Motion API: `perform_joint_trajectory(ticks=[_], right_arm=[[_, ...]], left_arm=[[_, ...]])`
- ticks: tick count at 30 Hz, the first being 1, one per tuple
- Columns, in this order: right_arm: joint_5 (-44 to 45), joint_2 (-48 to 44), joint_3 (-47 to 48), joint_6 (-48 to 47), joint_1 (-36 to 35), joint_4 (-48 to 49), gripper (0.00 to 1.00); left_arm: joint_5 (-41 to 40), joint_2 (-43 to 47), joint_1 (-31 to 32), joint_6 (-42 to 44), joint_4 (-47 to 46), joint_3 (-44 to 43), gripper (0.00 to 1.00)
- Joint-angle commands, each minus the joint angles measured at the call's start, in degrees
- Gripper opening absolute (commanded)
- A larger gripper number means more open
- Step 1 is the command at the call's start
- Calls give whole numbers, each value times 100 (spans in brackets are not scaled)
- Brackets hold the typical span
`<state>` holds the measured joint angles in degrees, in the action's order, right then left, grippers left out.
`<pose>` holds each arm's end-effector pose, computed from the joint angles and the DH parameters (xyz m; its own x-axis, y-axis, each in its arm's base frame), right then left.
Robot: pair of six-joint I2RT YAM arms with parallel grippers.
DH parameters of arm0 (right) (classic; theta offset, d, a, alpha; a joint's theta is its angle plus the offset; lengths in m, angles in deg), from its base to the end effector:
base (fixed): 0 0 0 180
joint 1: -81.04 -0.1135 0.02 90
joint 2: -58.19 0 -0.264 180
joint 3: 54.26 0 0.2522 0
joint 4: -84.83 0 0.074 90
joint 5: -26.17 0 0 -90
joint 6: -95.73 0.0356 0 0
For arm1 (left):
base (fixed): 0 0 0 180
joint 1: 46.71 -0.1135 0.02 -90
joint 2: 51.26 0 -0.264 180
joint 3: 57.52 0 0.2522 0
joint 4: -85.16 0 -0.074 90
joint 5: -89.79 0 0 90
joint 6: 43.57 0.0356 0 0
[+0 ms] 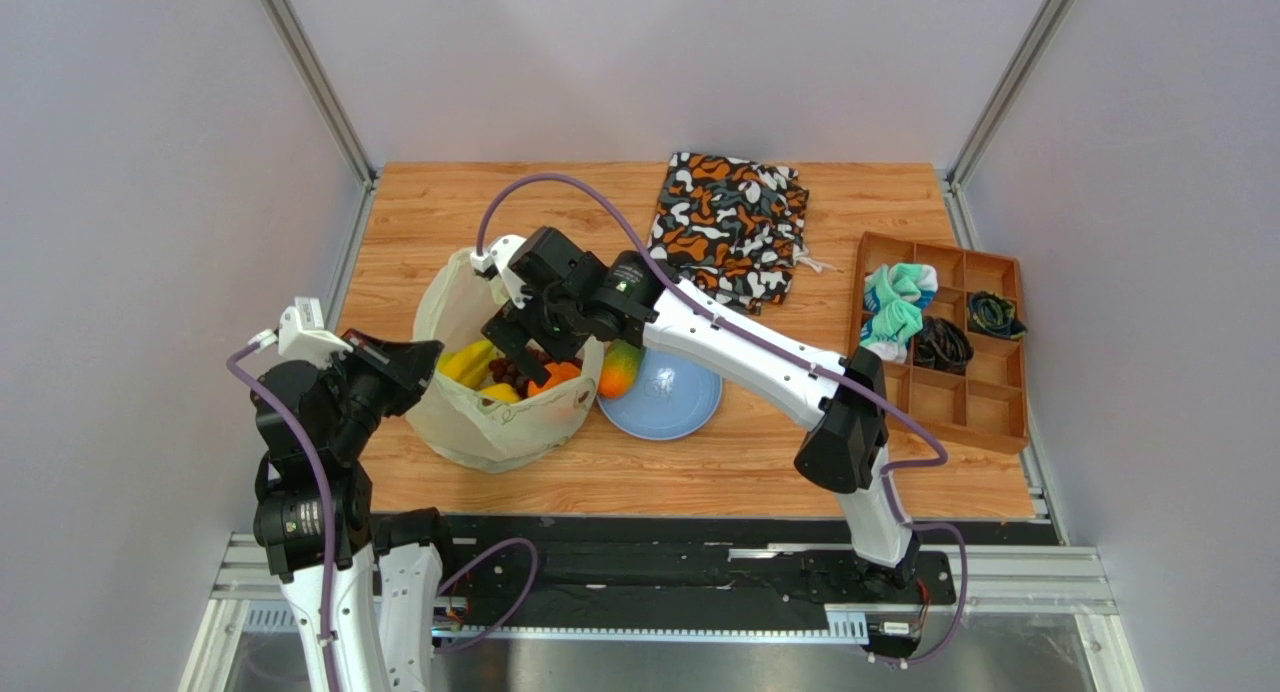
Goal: Place the fruits into the plastic bag
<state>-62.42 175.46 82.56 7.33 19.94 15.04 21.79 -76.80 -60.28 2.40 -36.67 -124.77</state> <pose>0.2176 0.3924 0.3483 -0.3956 -0.6589 -0.6399 -0.8569 0.5155 -0.0011 0.0738 0.0041 0.3648 -0.2896 -0.7328 -0.6157 -0.0968 0.6624 -0.7429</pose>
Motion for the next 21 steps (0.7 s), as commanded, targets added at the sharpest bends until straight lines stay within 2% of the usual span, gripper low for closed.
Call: perform_joint_trajectory(ticks=[1, 10, 14, 18, 21], right_arm=[[-236, -293, 25, -73, -33, 259, 91], [-229, -942, -274, 24, -25, 838, 90], [-255, -1399, -467, 269, 194, 1076, 90], [-509, -2111, -1309, 901, 765, 1576, 89], [-738, -2708, -2328, 1657, 1467, 2130, 88]], left_arm=[[59, 67, 11, 9, -28, 6, 0], [24, 58, 11, 26, -11, -12, 0], [-64, 75, 11, 70, 51, -56, 0], [-99, 84, 3, 79, 86, -73, 0], [-91, 75, 3, 70, 69, -56, 0]])
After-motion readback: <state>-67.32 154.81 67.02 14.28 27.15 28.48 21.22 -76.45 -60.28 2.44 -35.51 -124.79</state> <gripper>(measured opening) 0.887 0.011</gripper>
